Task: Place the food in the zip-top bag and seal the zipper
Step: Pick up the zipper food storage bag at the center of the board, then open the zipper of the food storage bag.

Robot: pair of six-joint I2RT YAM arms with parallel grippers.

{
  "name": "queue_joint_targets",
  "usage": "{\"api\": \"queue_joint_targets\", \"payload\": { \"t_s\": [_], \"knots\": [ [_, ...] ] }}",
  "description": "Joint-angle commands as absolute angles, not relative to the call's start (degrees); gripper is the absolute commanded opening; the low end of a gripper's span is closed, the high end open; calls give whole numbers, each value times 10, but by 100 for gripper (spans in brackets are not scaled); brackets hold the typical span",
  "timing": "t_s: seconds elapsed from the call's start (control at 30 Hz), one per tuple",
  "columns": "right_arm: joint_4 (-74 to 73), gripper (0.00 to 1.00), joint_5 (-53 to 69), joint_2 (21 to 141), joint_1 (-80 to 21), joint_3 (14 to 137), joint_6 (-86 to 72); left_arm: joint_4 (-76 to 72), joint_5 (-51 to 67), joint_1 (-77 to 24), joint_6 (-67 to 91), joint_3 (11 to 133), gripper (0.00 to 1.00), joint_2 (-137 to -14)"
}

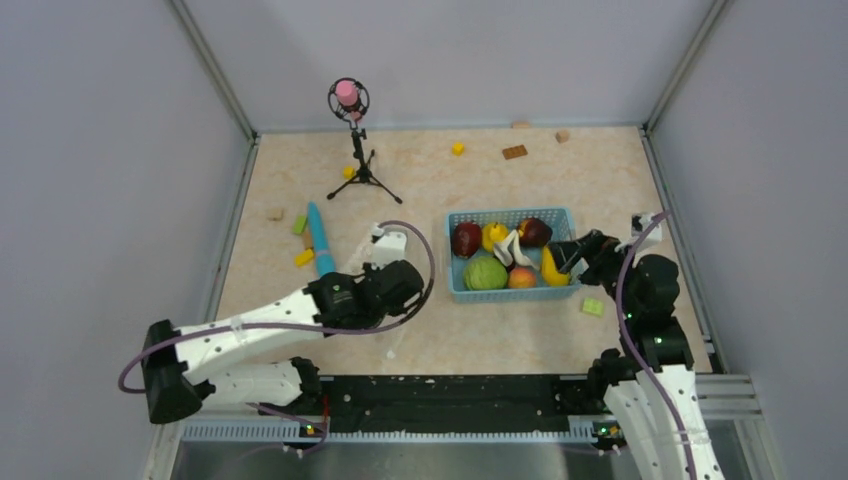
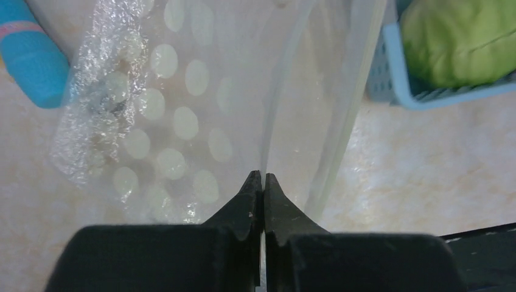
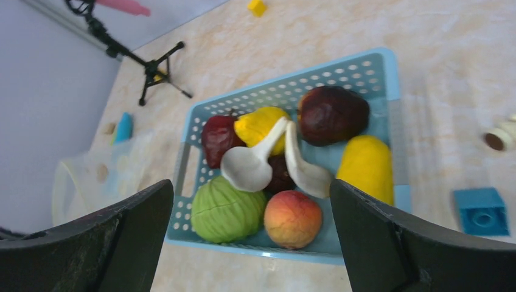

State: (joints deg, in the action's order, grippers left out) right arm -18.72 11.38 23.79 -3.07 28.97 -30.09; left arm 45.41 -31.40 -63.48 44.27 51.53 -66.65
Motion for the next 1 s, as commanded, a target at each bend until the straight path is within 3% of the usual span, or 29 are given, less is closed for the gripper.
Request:
{"api": "queue_joint_targets", "payload": {
  "t_s": [0.0, 0.1, 0.3, 0.4, 0.6, 0.97],
  "knots": [
    [-39, 99, 292, 266, -30, 261, -350, 482, -431, -636, 495, 552, 0, -591],
    [29, 99, 321, 308, -79, 253, -368, 553, -468, -637, 536, 597, 0, -585],
    [40, 99, 32, 436, -412, 327, -282, 598, -452, -636, 523, 670, 0, -618],
    [59, 99, -60, 538, -514, 387, -253, 601, -447, -636, 519, 692, 0, -646],
    [131, 99, -41, 688, -555, 467, -283, 586, -433, -636, 505, 709, 0, -661],
    [290, 95, -18, 752, -555, 446, -344, 538, -415, -635, 486, 686, 0, -629]
  ]
}}
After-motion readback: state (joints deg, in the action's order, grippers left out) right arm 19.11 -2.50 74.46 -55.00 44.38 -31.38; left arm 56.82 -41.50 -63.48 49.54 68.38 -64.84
